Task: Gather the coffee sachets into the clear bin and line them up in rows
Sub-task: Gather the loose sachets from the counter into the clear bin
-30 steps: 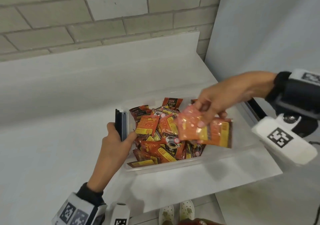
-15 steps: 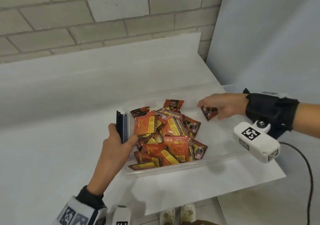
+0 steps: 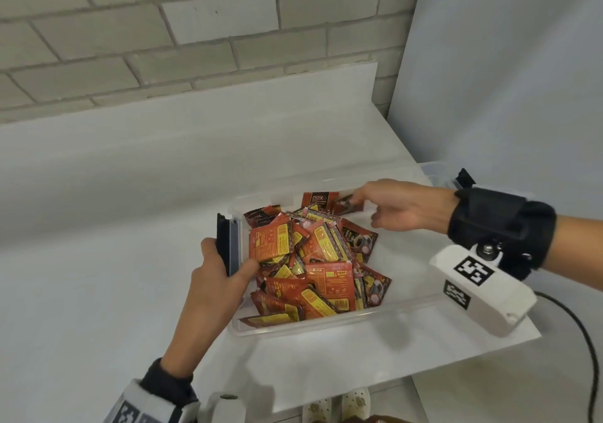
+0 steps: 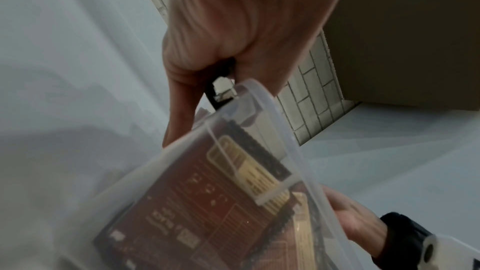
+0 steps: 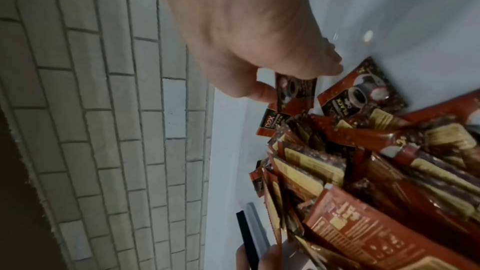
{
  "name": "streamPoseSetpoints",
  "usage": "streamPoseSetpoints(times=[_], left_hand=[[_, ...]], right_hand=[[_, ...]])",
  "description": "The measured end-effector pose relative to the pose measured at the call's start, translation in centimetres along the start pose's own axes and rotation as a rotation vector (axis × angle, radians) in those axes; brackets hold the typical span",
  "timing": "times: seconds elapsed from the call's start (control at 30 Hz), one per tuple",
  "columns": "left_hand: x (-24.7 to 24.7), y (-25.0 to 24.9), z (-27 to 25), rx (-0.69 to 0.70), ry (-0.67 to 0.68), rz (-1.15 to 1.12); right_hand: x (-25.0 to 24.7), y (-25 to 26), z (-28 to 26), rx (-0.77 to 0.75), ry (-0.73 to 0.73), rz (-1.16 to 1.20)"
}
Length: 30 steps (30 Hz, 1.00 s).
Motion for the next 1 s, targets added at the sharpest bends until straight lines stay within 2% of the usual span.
streamPoseSetpoints(times=[0.03, 0.13, 0.23, 0.33, 0.4, 0.53, 0.6, 0.7, 0.8, 0.87, 0.97, 1.0], left_hand=[[0.0, 0.0, 0.0, -0.005, 0.0, -0.002], [0.0, -0.2, 0.1, -0.013, 0.008, 0.004], [0.0, -0.5, 0.1, -0.017, 0.029, 0.034], [-0.2, -0.6, 0.2, -0.018, 0.037, 0.065], [-0.3, -0.5, 0.2, -0.022, 0.043, 0.086], [-0.4, -0.6, 0.2, -0.036, 0.06, 0.126], [-0.4, -0.8, 0.2, -0.042, 0.069, 0.144], [-0.7, -1.2, 0.3, -0.043, 0.096, 0.195], [-1.0, -1.5, 0.6, 0.027, 0.106, 0.178], [-1.2, -1.7, 1.0, 0.08, 0.122, 0.181], [-1.1, -2.1, 1.8, 0.141, 0.166, 0.197], [-1.0, -2.2, 2.1, 0.155, 0.179, 0.201]], right_hand=[[0.0, -0.2, 0.2, 0.003, -0.004, 0.031], [1.6, -0.7, 1.4, 0.017, 0.115, 0.083], [4.1, -0.6, 2.0, 0.068, 0.206, -0.09], [4.6, -0.2, 1.9, 0.055, 0.264, -0.241], [3.6, -0.1, 1.6, 0.037, 0.231, -0.275], [0.7, -0.3, 1.7, -0.048, 0.062, -0.299], [0.3, -0.1, 1.8, -0.071, 0.049, -0.274], [2.0, 0.1, 2.1, -0.089, 0.24, -0.182], [3.9, 0.0, 2.2, -0.089, 0.413, -0.336], [3.4, 0.5, 1.9, -0.109, 0.365, -0.409], [0.6, 0.4, 0.7, -0.102, 0.138, -0.456], [-0.1, -0.3, 0.4, -0.061, 0.121, -0.452]])
Point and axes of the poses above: each hand's wrist, its own z-axis towards the middle knuckle, its own x-axis out of the palm, y = z × x, the point moved 3 cm from there along z, towards the middle knuckle, and after that the axes turned 4 degrees about -z, right-handed, at the moved point
